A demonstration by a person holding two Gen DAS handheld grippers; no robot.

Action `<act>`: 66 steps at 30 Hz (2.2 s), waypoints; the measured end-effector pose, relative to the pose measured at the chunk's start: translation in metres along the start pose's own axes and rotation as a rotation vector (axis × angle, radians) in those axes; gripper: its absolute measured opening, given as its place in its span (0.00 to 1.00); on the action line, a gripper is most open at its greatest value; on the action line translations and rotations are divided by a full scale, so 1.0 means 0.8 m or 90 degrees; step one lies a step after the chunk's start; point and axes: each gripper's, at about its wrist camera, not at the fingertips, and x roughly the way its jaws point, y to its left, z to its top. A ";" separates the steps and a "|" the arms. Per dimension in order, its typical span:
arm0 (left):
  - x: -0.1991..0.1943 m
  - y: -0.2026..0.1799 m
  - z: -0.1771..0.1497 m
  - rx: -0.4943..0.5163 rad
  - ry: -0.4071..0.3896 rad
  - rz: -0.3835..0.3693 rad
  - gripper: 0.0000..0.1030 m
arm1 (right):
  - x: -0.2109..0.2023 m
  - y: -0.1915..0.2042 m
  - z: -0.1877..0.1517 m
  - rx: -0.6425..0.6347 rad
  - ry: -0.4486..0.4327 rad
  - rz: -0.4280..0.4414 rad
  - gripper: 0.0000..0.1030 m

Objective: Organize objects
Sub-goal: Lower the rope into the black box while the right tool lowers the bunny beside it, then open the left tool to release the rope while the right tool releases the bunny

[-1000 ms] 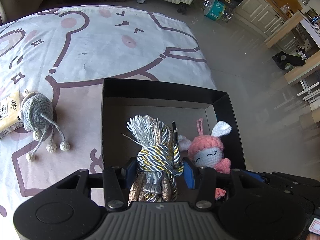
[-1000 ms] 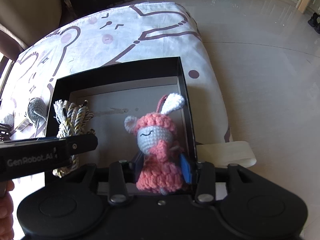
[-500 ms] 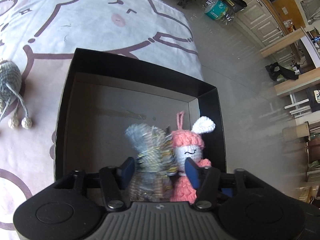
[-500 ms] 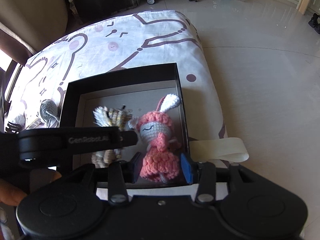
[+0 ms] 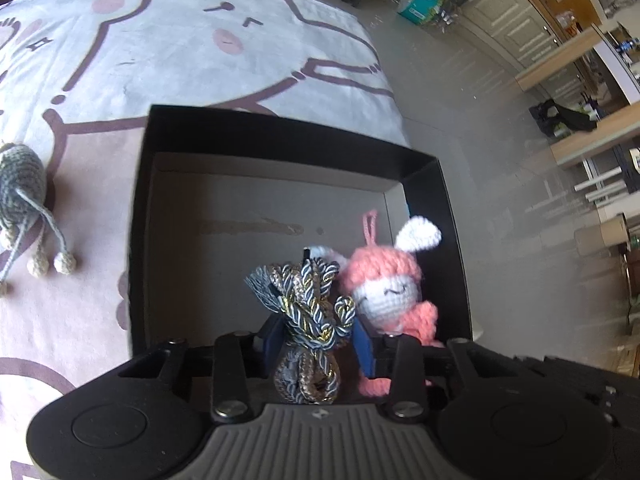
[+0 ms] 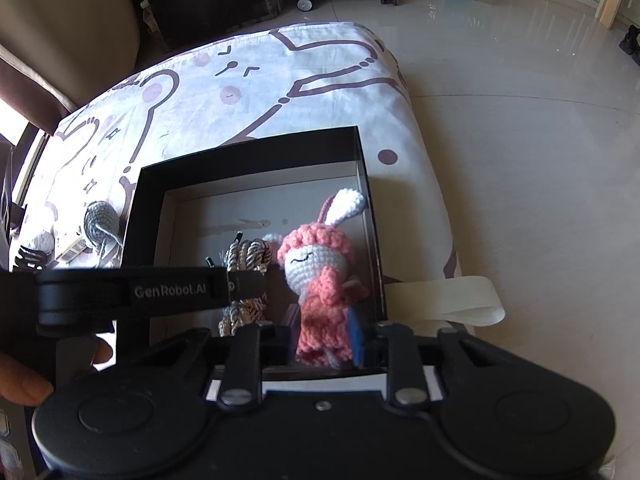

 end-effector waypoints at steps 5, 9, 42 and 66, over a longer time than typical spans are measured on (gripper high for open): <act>0.009 0.001 -0.004 -0.001 0.006 -0.018 0.37 | 0.007 0.006 -0.002 -0.019 0.008 -0.007 0.23; 0.014 0.003 -0.003 -0.018 0.007 -0.044 0.37 | 0.002 0.010 -0.001 -0.028 0.007 -0.014 0.21; -0.087 -0.001 0.002 0.181 -0.065 0.131 0.79 | -0.045 0.013 -0.008 0.028 -0.059 -0.020 0.24; -0.101 0.046 -0.004 0.190 -0.071 0.190 1.00 | -0.048 0.008 -0.034 0.046 -0.108 -0.112 0.97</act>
